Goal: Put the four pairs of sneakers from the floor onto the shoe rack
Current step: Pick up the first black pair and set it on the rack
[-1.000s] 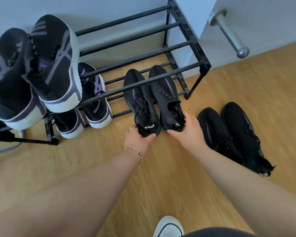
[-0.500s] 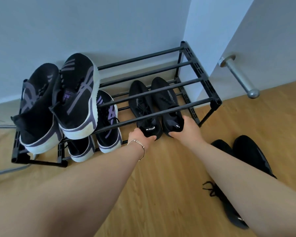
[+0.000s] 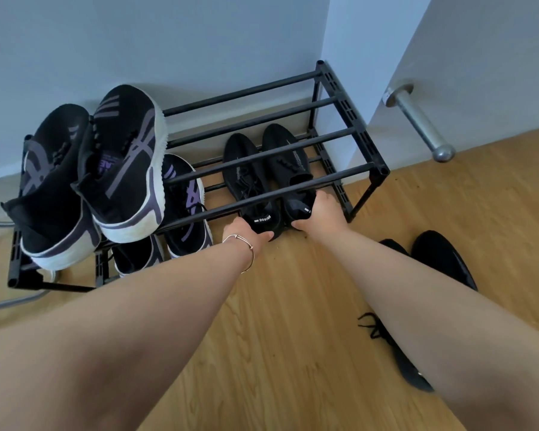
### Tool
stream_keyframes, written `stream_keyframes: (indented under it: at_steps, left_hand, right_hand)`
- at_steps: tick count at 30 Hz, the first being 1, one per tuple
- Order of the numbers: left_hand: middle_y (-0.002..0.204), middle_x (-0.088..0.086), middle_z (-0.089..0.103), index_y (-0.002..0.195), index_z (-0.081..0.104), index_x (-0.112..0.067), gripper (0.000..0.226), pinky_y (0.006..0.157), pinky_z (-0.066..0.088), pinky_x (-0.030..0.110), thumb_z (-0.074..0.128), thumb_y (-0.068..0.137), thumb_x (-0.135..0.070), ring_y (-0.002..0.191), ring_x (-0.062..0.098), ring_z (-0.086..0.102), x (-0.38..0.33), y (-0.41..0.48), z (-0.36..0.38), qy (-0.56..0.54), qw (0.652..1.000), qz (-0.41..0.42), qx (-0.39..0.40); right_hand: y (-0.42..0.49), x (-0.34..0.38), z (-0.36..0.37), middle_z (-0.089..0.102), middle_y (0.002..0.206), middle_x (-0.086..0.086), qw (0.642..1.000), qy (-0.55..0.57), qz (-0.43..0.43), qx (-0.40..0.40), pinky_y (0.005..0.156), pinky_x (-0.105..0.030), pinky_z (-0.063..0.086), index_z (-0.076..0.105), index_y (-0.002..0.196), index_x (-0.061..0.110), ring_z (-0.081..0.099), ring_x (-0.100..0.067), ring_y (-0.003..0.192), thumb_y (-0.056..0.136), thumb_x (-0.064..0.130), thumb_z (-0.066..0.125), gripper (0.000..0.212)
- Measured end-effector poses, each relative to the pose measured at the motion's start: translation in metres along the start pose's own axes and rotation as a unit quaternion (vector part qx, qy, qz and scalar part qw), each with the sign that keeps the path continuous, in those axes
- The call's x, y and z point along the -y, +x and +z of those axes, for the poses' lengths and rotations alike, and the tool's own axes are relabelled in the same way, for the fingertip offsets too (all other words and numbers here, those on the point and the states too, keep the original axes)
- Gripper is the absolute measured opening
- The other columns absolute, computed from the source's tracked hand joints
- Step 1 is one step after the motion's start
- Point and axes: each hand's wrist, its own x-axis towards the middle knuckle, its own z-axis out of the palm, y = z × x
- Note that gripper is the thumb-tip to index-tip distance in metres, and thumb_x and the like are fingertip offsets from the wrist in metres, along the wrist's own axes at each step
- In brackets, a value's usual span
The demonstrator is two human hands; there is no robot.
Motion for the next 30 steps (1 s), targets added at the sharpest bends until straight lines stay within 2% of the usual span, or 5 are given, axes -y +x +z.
stream_keyframes:
  at_steps: [6,10,15,19,30]
  left_hand:
    - [0.132,0.019,0.060,0.137,0.047,0.000,0.073,0.101,0.052,0.043,0.069,0.089,-0.050,0.118,0.033,0.062,-0.011,-0.003,-0.003,0.042,0.999,-0.005,0.013]
    - [0.146,0.022,0.042,0.148,0.030,0.000,0.077,0.102,0.049,0.042,0.066,0.094,-0.041,0.126,0.036,0.054,-0.014,-0.013,0.003,0.099,0.994,0.013,-0.032]
    - [0.160,0.017,0.025,0.159,0.008,-0.005,0.090,0.108,0.041,0.040,0.062,0.096,-0.038,0.141,0.033,0.036,-0.006,-0.035,0.019,0.252,0.946,0.128,-0.156]
    - [0.168,0.019,0.006,0.161,0.001,-0.008,0.078,0.124,0.018,0.046,0.045,0.102,-0.031,0.155,0.035,0.008,-0.009,-0.051,0.030,0.327,0.914,0.176,-0.164]
    - [0.168,0.020,0.002,0.160,0.006,-0.003,0.078,0.126,0.011,0.045,0.042,0.101,-0.039,0.156,0.035,0.002,-0.042,-0.109,0.094,0.323,0.907,0.249,-0.102]
  right_hand:
    - [-0.001,0.000,-0.001,0.046,0.147,-0.016,1.000,-0.006,-0.003,0.006,0.111,-0.043,0.043,0.037,0.148,0.003,0.044,-0.033,0.136,0.080,0.030,0.083,0.086]
    - [-0.010,-0.009,0.003,0.037,0.154,-0.016,1.000,0.011,-0.027,0.003,0.114,-0.044,0.040,0.024,0.156,0.007,0.036,-0.035,0.142,0.084,0.028,0.078,0.092]
    - [-0.033,-0.030,0.004,0.032,0.160,-0.015,0.983,-0.108,-0.136,-0.051,0.117,-0.042,0.033,0.016,0.159,0.007,0.030,-0.033,0.147,0.091,0.032,0.072,0.092]
    - [-0.054,-0.049,-0.006,0.039,0.156,-0.012,0.962,-0.192,-0.182,-0.071,0.115,-0.041,0.037,0.025,0.157,0.008,0.034,-0.030,0.144,0.092,0.033,0.069,0.083]
    - [-0.128,-0.141,-0.051,0.043,0.155,-0.015,0.973,-0.194,-0.093,-0.086,0.112,-0.043,0.038,0.030,0.156,0.004,0.042,-0.032,0.138,0.100,0.043,0.053,0.072]
